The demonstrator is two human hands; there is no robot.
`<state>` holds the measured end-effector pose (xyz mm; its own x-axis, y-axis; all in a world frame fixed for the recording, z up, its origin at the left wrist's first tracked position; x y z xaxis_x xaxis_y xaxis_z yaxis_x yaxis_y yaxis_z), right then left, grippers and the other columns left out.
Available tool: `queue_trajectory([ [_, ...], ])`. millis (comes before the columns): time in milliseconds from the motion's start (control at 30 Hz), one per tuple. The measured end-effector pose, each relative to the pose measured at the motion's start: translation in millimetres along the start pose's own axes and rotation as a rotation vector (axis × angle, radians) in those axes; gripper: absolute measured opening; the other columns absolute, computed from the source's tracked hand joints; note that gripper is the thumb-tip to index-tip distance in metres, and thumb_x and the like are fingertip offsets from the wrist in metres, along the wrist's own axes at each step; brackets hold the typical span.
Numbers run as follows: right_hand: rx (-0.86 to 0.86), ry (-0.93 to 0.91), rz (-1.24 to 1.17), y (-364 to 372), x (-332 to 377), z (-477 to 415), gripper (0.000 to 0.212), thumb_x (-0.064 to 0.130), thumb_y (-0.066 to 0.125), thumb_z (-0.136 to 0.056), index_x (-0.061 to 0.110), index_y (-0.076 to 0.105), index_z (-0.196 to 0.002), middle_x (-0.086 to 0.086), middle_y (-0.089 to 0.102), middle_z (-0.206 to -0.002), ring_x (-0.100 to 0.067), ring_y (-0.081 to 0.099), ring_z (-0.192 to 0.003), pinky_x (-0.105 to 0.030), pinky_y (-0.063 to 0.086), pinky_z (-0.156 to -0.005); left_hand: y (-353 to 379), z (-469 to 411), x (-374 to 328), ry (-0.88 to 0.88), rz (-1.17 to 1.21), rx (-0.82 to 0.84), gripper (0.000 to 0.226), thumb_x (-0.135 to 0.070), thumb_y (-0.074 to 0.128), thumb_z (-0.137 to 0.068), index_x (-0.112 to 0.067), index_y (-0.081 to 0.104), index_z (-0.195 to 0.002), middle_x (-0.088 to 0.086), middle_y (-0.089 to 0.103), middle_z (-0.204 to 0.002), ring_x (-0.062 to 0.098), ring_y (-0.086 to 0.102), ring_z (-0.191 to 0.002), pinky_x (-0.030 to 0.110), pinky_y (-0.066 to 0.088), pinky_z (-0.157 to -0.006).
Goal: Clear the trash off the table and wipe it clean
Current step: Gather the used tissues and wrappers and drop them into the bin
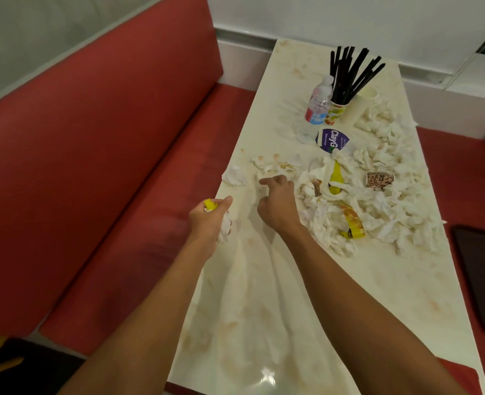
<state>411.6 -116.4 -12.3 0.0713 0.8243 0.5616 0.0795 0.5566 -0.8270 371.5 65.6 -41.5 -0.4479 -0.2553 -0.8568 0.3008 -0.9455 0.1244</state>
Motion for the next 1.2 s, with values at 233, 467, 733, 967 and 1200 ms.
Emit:
queue_trajectory([
  [233, 0.055, -0.059, 0.126, 20.4, -3.0, -18.6, 0.025, 0.016, 0.065, -0.099, 0.009, 0.068, -0.123, -0.010, 0.059, -0.122, -0.031, 0.047, -0.120, -0.043, 0.050, -0.099, 4.9, -22.8, -6.4, 0.026, -0.046, 0.028, 0.026, -0.031, 0.085, -0.088, -0.013, 0.066, -0.085, 0.009, 0.060, -0.067, 0.023, 0.056, -0.053, 0.028, 0.046, -0.050],
  [467, -0.068, 0.028, -0.082, -5.3, -0.4, -18.7, 0.038, 0.000, 0.051, -0.094, -0.001, 0.063, -0.130, -0.016, 0.053, -0.125, -0.028, 0.055, -0.104, -0.019, 0.037, -0.086, 5.5, -32.0, -2.0, 0.005, -0.031, 0.037, 0.025, -0.030, 0.083, -0.090, -0.012, 0.066, -0.087, 0.010, 0.060, -0.067, 0.022, 0.054, -0.051, 0.025, 0.045, -0.048],
  [733, -0.188, 0.118, -0.104, -23.0, -6.5, -49.9, 0.042, 0.038, 0.067, -0.092, 0.000, 0.067, -0.108, -0.007, 0.049, -0.107, -0.030, 0.058, -0.099, -0.035, 0.045, -0.084, 3.1, -33.4, -3.5, -0.003, -0.034, 0.034, 0.024, -0.031, 0.083, -0.090, -0.014, 0.066, -0.085, 0.006, 0.060, -0.064, 0.021, 0.055, -0.051, 0.027, 0.045, -0.051],
  [967, 0.025, -0.012, 0.177, 10.6, -13.8, -58.2, 0.054, 0.041, 0.072, -0.094, 0.005, 0.054, -0.130, -0.017, 0.047, -0.134, -0.036, 0.048, -0.121, -0.043, 0.042, -0.102, -1.5, -29.3, -8.8, -0.001, -0.055, 0.034, 0.023, -0.030, 0.080, -0.092, -0.013, 0.065, -0.089, 0.010, 0.059, -0.070, 0.019, 0.052, -0.046, 0.021, 0.040, -0.042],
  [1200, 0.064, -0.148, 0.255, 26.2, -4.7, -54.1, 0.033, 0.013, 0.059, -0.102, 0.009, 0.060, -0.135, -0.016, 0.053, -0.125, -0.035, 0.051, -0.116, -0.047, 0.053, -0.095, -5.5, -26.0, -12.1, -0.004, -0.071, 0.030, 0.023, -0.032, 0.079, -0.093, -0.014, 0.065, -0.091, 0.009, 0.060, -0.068, 0.019, 0.053, -0.046, 0.018, 0.038, -0.040],
])
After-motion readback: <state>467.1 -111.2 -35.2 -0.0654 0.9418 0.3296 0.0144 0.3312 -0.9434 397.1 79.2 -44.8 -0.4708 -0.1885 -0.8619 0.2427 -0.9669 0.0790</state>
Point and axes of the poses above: each hand's wrist, its own z-axis away from the middle knuckle, its own y-axis out of the palm, x = y × z, the point moved 6 cm from there along -z, towards the middle knuckle
